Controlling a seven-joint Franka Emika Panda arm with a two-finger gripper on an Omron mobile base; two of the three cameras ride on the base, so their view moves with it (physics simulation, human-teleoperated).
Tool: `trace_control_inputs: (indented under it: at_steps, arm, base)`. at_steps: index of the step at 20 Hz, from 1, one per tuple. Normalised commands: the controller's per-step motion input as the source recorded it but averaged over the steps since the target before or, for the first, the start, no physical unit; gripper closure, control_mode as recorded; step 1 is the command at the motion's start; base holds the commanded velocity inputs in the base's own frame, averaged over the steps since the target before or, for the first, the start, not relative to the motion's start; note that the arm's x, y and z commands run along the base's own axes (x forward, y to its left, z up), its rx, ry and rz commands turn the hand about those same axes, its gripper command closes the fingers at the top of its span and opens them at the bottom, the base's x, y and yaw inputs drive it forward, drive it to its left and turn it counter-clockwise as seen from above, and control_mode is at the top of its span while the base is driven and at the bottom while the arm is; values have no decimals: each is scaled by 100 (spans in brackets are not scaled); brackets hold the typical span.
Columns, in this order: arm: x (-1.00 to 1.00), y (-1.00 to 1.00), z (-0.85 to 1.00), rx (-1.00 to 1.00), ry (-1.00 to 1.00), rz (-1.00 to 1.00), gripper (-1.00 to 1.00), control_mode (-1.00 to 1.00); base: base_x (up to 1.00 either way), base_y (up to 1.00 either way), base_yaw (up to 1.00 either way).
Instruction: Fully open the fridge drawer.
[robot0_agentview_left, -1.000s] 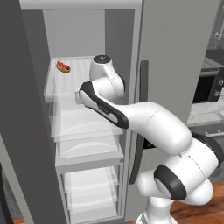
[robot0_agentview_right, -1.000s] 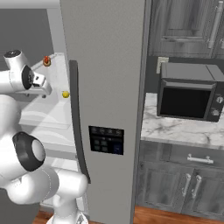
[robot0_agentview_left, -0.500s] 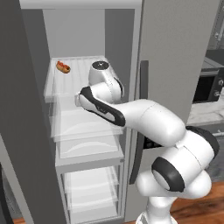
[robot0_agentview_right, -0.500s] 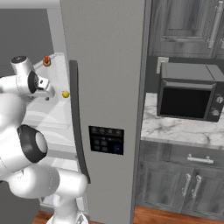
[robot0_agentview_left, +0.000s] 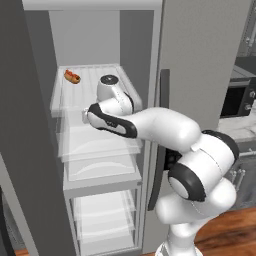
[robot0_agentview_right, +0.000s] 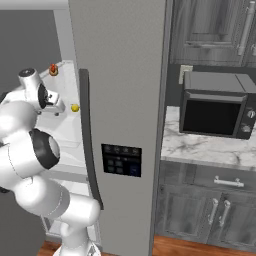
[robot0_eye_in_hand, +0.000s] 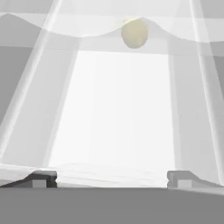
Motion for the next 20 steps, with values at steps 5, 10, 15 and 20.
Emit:
trace_control_inputs:
  at_steps: [5, 10, 15, 20]
  arm:
    - [22, 0, -15, 0, 0, 0, -100, -100]
    - [15, 0, -15, 0, 0, 0, -100, -100]
    - [1, 0, -16, 0, 0, 0, -100, -100]
    - [-19, 0, -26, 0, 5, 0, -100, -100]
  base:
    - [0, 0, 0]
    - [0, 0, 0]
    - [0, 0, 0]
    - [0, 0, 0]
